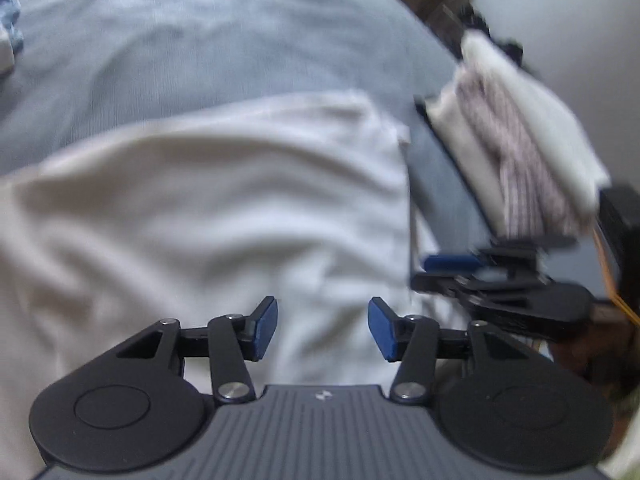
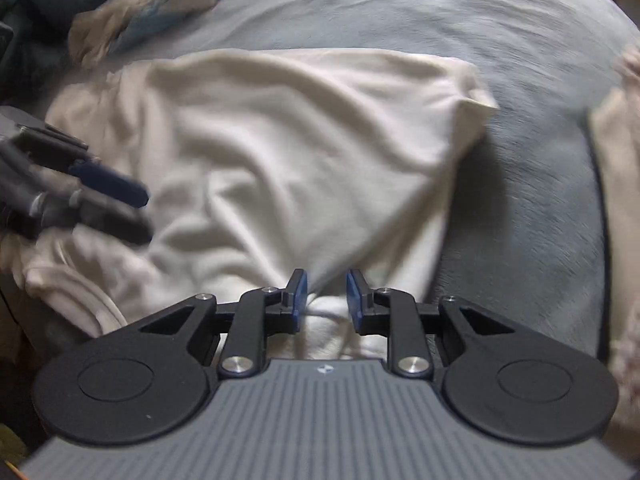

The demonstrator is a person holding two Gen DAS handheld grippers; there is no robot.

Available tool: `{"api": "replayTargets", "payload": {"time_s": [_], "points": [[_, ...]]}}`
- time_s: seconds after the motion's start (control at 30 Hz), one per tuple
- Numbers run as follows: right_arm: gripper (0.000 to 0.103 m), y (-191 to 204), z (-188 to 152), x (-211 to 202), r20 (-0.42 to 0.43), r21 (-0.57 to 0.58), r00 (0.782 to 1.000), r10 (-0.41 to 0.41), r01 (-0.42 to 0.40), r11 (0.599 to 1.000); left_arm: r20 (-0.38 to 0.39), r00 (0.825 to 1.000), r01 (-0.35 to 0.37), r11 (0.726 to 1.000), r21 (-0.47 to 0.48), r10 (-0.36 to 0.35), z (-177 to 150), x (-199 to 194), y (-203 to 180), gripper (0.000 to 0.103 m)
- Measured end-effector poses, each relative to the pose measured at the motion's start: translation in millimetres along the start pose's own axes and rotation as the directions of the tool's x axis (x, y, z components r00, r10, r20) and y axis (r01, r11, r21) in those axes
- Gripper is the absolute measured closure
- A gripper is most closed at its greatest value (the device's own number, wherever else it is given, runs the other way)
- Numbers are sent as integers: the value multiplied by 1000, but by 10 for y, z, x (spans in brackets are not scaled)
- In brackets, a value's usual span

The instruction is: Fold clothes

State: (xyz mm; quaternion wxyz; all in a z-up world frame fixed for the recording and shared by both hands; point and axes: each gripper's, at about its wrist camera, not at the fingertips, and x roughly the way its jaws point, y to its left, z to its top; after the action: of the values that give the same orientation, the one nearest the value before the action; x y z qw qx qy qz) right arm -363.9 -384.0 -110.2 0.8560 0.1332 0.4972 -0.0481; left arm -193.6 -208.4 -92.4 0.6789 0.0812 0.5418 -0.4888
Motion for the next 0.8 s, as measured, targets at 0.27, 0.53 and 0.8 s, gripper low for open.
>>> {"api": "replayTargets", "payload": {"time_s": [0.27,0.53,0.8], "points": [[81,-792,399,-107,182,330,965,-189,121,936,57,998,15,985,173,-25,640,668,-511,51],[75,-1167,604,210,223,493,970,-96,-28,869,52,997,-66,941,331,51,734,1174,-892,61],[74,-1363,525,162,264,612,964,-20,-151,776,60,997,-59,972,229,46,853,1250,-838,97]]}}
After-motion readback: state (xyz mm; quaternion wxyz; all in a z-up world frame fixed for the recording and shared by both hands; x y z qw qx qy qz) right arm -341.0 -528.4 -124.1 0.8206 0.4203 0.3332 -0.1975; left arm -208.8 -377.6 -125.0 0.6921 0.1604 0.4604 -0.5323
